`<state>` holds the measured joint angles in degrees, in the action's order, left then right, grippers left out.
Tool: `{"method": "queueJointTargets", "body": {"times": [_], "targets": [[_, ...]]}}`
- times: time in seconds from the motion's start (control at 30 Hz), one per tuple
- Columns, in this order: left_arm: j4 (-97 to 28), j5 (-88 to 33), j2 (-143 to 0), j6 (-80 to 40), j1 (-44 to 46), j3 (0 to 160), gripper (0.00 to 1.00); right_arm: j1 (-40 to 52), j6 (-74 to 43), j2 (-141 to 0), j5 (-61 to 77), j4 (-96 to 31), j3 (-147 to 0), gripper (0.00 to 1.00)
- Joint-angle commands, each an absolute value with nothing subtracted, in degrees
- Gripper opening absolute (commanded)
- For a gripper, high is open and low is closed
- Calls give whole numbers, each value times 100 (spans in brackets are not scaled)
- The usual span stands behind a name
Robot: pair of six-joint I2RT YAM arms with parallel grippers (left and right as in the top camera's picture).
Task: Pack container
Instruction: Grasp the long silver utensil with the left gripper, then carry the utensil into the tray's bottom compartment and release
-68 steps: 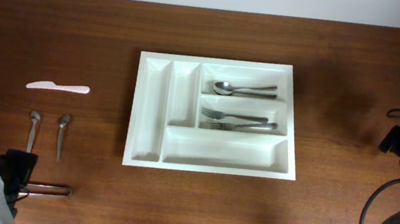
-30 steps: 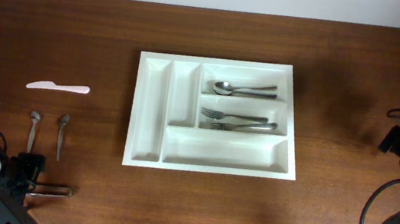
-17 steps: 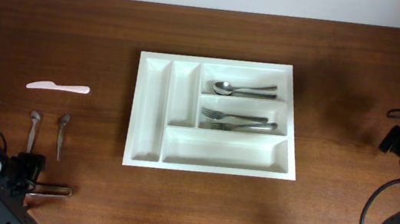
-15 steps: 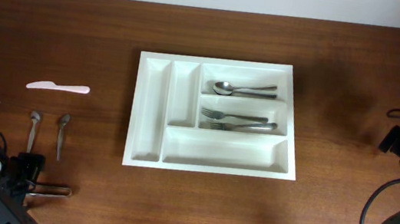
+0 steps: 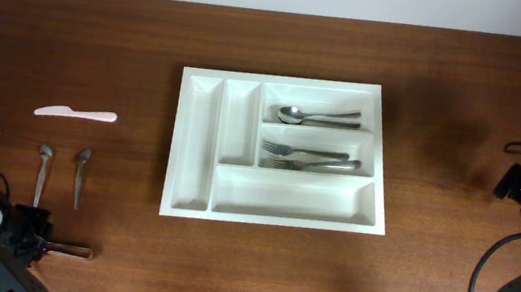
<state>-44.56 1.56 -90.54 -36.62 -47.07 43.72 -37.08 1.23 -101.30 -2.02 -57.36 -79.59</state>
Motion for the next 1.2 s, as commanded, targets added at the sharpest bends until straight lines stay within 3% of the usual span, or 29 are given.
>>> {"method": "queueJointTargets", "body": {"times": [0.0, 0.1, 0.2, 0.37, 0.6, 0.77, 0.97, 1.17], "targets": [[-4530, 250, -9085, -3636, -4742, 4246, 16, -3715, 58, -10044, -174, -5736, -7972, 99], [-4567, 71, -9076, -3555, -4742, 4250, 15, -3715, 58, -10044, -174, -5734, -7972, 99], [-4567, -217, -9011, -3199, -4742, 4372, 2, -3715, 58, -10044, -174, -5734, -7972, 99], [-4873, -440, -8650, -2799, -4740, 5068, 2, -3715, 58, -10044, -174, -5734, -7972, 99], [-5262, -1774, -7795, -1785, -4309, 6394, 2, -3715, 58, -10044, -174, -5734, -7972, 99], [-5269, -2316, -7094, -1313, -3033, 6840, 2, -3715, 58, -10044, -174, -5734, -7972, 99], [-4875, -2215, -6619, -1315, -471, 6877, 4, -3715, 58, -10044, -174, -5736, -7972, 99], [-4525, -320, -6781, -1313, 1861, 6873, 10, -3715, 58, -10044, -174, -5734, -7972, 99]]}}
